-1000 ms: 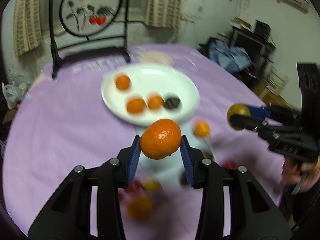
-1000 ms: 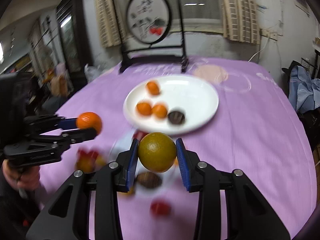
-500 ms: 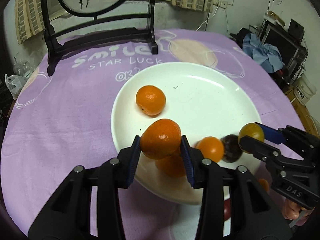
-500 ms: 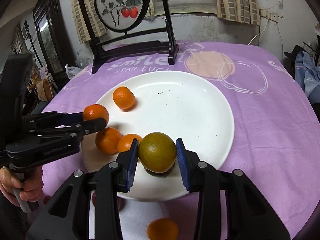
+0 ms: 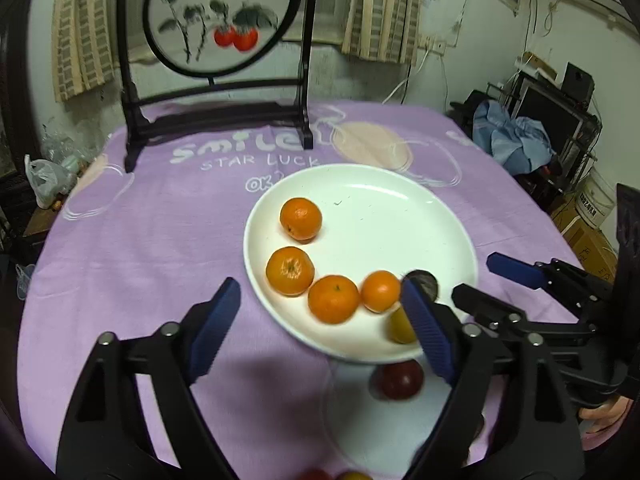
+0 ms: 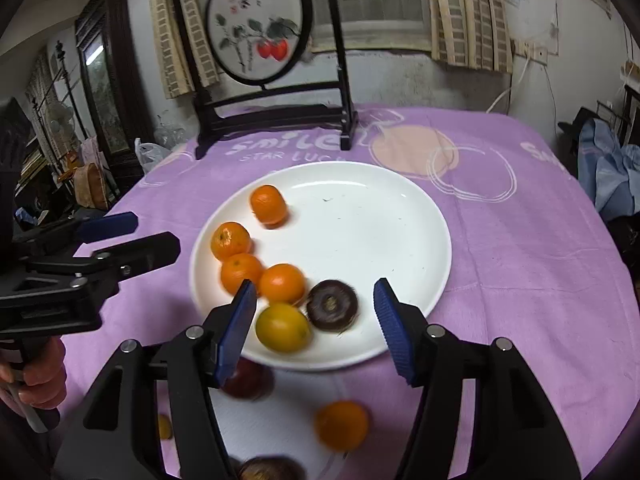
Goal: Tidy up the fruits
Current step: 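Place both held fruits on the white plate and open both tools, then grasp a red cherry tomato with the right tool while the left tool grasps a yellow tomato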
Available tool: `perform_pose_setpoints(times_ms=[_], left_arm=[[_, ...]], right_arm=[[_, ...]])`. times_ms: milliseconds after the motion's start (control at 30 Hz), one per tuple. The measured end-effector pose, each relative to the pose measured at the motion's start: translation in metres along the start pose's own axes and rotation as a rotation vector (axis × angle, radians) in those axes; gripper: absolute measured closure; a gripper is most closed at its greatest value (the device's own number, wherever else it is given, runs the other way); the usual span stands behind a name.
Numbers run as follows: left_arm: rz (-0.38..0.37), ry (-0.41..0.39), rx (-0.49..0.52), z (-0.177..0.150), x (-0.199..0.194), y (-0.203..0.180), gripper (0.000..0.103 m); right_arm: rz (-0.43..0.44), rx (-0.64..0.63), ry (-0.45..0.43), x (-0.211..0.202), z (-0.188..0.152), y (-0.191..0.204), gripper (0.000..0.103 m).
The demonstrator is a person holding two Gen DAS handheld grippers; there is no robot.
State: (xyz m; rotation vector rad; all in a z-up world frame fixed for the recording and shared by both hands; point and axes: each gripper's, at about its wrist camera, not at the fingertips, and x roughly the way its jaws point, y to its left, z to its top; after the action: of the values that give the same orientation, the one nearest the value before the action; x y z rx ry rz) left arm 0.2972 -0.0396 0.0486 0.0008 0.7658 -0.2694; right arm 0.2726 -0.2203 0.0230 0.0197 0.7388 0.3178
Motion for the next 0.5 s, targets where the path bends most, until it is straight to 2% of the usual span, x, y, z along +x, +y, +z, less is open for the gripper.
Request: perform_pose_setpoints(times_ms=[133, 267, 500], left_arm=[[-0.006, -0.036, 0.009, -0.015, -0.035, -0.009, 0.012], [0.001, -0.067, 0.010, -0.043, -0.064, -0.016, 0.008], [0.019, -0.050, 0.012, -0.107, -0.094, -0.013, 0.008]], right_arm=[[-0.001, -0.041, -0.026, -0.027, -0.013, 0.016, 0.042], [-0.001, -0.064, -0.028, -0.053, -0.032, 0.029, 0.042], [-0.044, -0.103, 0.001, -0.080, -0.082, 0.033, 0.042]])
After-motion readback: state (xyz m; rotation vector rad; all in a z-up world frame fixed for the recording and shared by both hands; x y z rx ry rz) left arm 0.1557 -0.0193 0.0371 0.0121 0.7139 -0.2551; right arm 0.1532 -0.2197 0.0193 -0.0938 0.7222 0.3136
